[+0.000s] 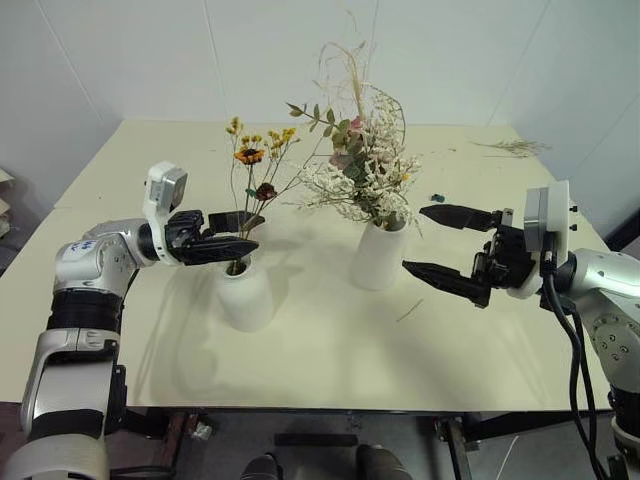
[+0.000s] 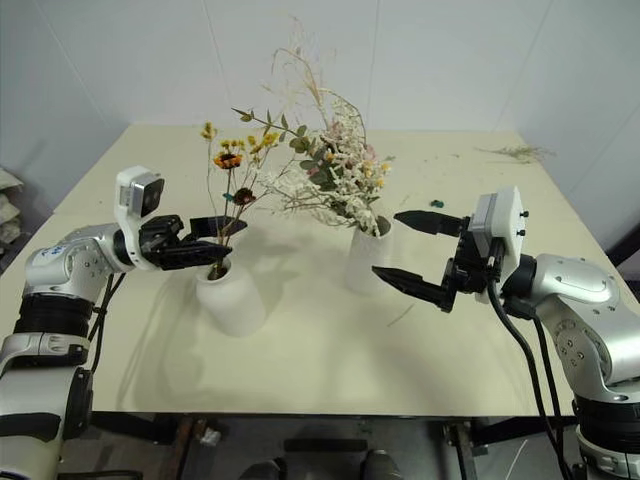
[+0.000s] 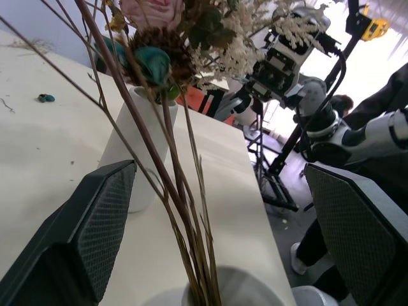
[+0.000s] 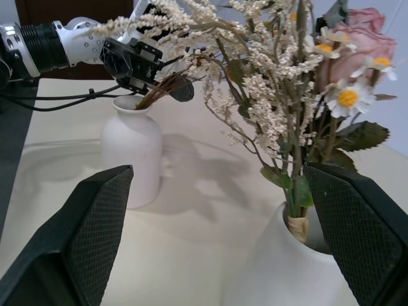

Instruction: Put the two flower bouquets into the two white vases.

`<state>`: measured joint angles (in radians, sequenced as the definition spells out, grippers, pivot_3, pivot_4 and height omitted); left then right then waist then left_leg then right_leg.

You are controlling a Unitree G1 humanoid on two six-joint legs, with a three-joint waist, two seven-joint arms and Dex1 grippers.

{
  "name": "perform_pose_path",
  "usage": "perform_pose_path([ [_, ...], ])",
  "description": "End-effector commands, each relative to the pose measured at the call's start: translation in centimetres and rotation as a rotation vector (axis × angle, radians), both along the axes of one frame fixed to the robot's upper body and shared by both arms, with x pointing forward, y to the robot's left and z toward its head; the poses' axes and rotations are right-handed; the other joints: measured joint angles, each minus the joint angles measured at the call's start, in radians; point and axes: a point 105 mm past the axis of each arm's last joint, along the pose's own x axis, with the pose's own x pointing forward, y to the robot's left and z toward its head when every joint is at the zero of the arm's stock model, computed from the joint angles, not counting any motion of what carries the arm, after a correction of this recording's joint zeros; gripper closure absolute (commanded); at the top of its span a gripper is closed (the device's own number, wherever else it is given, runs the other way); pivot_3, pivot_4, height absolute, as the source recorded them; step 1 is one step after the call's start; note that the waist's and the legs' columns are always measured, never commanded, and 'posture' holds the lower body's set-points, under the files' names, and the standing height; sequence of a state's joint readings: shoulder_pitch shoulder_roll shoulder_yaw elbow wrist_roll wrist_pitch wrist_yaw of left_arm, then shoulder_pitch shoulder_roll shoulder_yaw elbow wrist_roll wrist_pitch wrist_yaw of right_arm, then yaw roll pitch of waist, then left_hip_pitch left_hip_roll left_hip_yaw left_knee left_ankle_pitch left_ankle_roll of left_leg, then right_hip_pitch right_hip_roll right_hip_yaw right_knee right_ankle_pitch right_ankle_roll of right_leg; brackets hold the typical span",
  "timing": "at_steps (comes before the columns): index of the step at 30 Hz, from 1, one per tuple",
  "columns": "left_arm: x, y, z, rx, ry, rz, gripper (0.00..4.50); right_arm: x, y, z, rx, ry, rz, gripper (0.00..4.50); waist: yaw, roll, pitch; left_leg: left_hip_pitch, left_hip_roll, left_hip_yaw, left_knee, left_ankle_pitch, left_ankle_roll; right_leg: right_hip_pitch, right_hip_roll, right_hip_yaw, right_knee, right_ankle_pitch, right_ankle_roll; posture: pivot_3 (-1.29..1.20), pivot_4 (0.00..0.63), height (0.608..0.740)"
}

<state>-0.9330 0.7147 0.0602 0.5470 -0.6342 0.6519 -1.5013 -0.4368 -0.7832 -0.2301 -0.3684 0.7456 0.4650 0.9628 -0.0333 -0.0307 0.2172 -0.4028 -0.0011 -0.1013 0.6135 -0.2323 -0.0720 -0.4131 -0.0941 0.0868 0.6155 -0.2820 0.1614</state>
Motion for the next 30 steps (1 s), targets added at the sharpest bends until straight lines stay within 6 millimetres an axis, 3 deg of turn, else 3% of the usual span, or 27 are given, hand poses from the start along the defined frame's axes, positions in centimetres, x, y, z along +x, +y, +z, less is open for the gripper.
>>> perform_pose_path([
  [1,-1.4,0.2,1.6,-0.060,0.004,-0.116,0.01,-0.8,-0.3,1.0,-0.007,-0.051,-0.014,0.00,0.001,0.000,0.000,0.000,0.000,0.000,0.000,0.000,0.000,0.000,0.000,0.000,0.000,0.000,0.000,0.00,0.150,0.740],
  [7,-2.7,1.4,2.3,-0.108,0.020,-0.106,0.01,-0.7,-0.3,1.0,-0.003,-0.049,-0.020,0.00,-0.002,0.000,0.000,0.000,0.000,0.000,0.000,0.000,0.000,0.000,0.000,0.000,0.001,0.000,0.000,0.00,0.150,0.740],
  [17,-4.4,2.8,1.7,-0.128,0.018,-0.044,0.01,-0.3,0.0,1.0,0.004,-0.046,-0.002,0.00,0.003,0.000,0.000,0.000,0.000,0.000,0.000,0.000,0.000,0.000,0.000,0.000,0.001,0.000,0.000,0.00,0.150,0.740],
  [24,-2.8,5.5,0.7,0.033,-0.241,0.255,0.01,-0.1,-0.1,0.8,-0.001,-0.037,0.010,0.00,0.005,0.000,0.000,0.001,0.001,0.000,0.000,0.000,0.000,0.000,0.000,0.000,0.001,0.000,-0.001,0.00,0.150,0.740],
  [30,-2.7,6.6,1.5,0.088,-0.347,0.300,0.01,0.0,-0.5,0.9,-0.008,-0.040,0.009,0.00,0.004,0.000,0.000,0.000,0.000,0.000,0.000,0.000,0.000,0.000,0.000,0.000,0.000,0.000,-0.001,0.00,0.150,0.740],
])
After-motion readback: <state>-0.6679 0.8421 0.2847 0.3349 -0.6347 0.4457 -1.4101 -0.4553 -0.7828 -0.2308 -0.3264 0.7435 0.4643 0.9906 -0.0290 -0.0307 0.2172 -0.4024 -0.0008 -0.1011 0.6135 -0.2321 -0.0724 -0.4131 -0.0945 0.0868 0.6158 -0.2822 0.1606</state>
